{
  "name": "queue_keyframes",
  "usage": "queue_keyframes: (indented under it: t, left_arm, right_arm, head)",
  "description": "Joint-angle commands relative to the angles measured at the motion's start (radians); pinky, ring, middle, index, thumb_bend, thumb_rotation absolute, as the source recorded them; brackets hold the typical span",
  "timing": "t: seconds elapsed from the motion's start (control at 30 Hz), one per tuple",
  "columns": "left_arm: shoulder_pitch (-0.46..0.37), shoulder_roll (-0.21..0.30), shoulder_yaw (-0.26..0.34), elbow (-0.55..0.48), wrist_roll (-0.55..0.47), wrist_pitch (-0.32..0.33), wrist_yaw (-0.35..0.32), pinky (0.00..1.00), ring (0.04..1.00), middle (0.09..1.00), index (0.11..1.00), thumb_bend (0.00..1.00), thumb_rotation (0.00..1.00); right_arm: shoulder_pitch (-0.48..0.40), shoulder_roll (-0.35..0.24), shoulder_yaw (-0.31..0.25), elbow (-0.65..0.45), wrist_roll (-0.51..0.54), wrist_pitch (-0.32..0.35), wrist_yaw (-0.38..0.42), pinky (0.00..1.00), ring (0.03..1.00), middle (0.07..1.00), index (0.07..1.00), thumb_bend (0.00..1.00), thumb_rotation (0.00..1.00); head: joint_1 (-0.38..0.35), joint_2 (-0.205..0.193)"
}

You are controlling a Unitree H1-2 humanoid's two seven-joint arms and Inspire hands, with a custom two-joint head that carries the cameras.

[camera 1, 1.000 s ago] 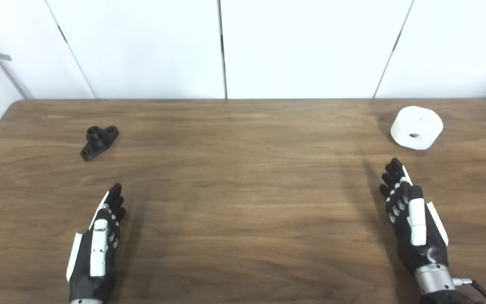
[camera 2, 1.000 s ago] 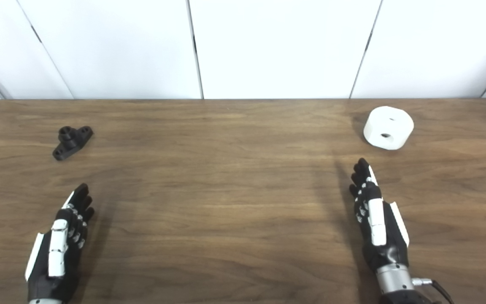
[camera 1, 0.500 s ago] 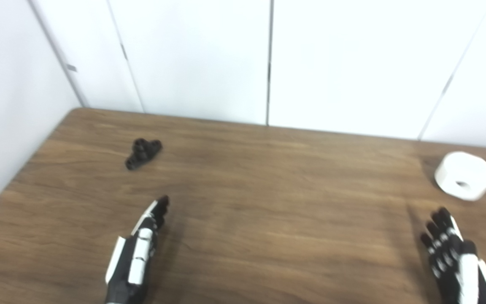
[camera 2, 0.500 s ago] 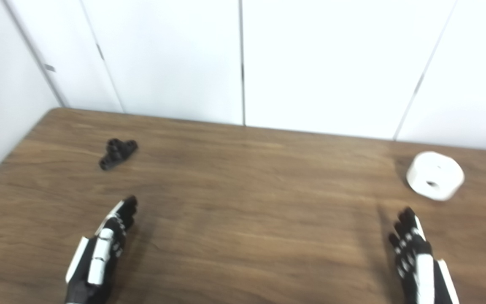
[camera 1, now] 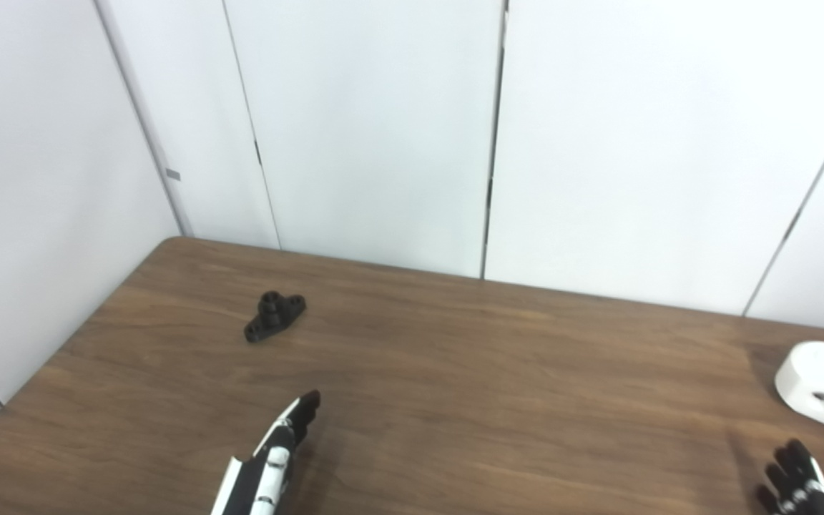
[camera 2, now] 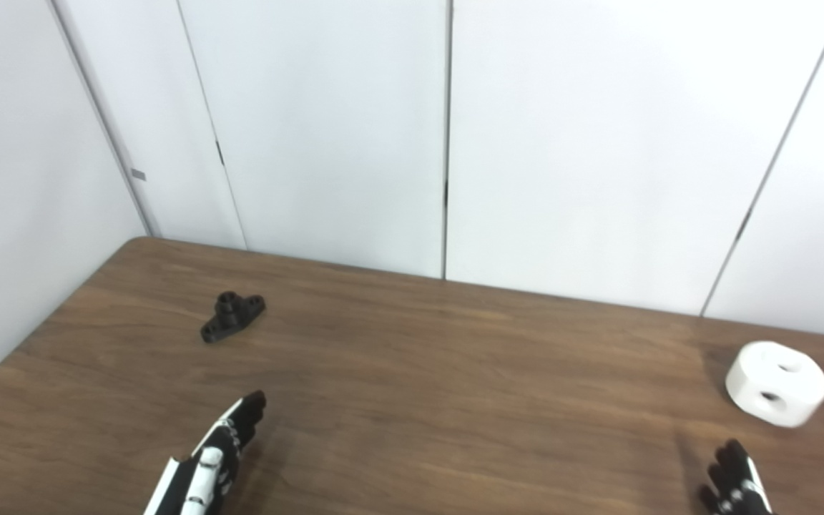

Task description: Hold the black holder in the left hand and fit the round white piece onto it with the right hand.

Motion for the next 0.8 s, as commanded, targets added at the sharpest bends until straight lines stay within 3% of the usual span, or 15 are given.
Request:
queue_keyframes:
  t: [0.0, 0.13, 0.23, 0.33, 0.47, 0.57, 0.63, 0.77]
  left_arm:
    - [0.021, -0.059, -0.016, 0.005, 0.003, -0.031, 0.005, 1.0, 0.968, 0.942, 0.905, 0.29, 0.99]
    - [0.024, -0.066, -0.018, -0.009, 0.024, -0.017, 0.02, 0.97, 0.957, 0.932, 0.894, 0.28, 0.95]
    - [0.027, -0.066, -0.023, -0.025, 0.056, 0.005, 0.038, 0.94, 0.936, 0.91, 0.874, 0.28, 0.86]
    - [0.032, -0.054, -0.027, -0.037, 0.071, 0.02, 0.039, 0.98, 0.957, 0.926, 0.886, 0.3, 0.8]
    - [0.041, -0.06, -0.018, -0.058, 0.127, 0.039, 0.068, 0.95, 0.956, 0.935, 0.883, 0.36, 0.54]
    - [0.05, -0.066, -0.008, -0.095, 0.235, 0.08, 0.112, 0.89, 0.921, 0.911, 0.864, 0.41, 0.37]
    - [0.039, -0.064, 0.006, -0.14, 0.319, 0.154, 0.135, 0.86, 0.905, 0.894, 0.857, 0.48, 0.3]
    - [-0.012, -0.06, 0.042, -0.224, 0.434, 0.328, 0.162, 0.92, 0.903, 0.877, 0.84, 0.66, 0.18]
  right_arm:
    - [0.078, -0.033, 0.0, 0.031, 0.013, -0.034, 0.019, 1.0, 1.0, 1.0, 1.0, 0.75, 1.0]
    - [0.08, -0.036, -0.006, 0.027, 0.017, -0.04, 0.022, 1.0, 1.0, 1.0, 1.0, 0.75, 1.0]
    - [0.085, -0.037, -0.009, 0.018, 0.026, -0.031, 0.025, 1.0, 1.0, 1.0, 1.0, 0.75, 1.0]
    - [0.089, -0.039, -0.011, 0.009, 0.03, -0.025, 0.029, 1.0, 1.0, 1.0, 1.0, 0.76, 1.0]
    - [0.096, -0.036, -0.011, -0.002, 0.023, -0.016, 0.028, 1.0, 1.0, 1.0, 1.0, 0.76, 1.0]
    - [0.102, -0.026, -0.013, -0.012, 0.021, -0.009, 0.02, 1.0, 1.0, 1.0, 1.0, 0.75, 1.0]
    - [0.107, -0.022, -0.01, -0.023, 0.019, 0.001, 0.018, 1.0, 1.0, 1.0, 1.0, 0.74, 1.0]
    - [0.114, -0.016, -0.007, -0.048, 0.009, 0.026, 0.01, 1.0, 1.0, 1.0, 1.0, 0.72, 1.0]
  head:
    - [0.0, 0.001]
    - [0.003, 0.014]
    - [-0.001, 0.026]
    - [-0.012, 0.044]
    - [-0.026, 0.049]
    - [-0.039, 0.051]
    - [-0.05, 0.053]
    - [-0.052, 0.053]
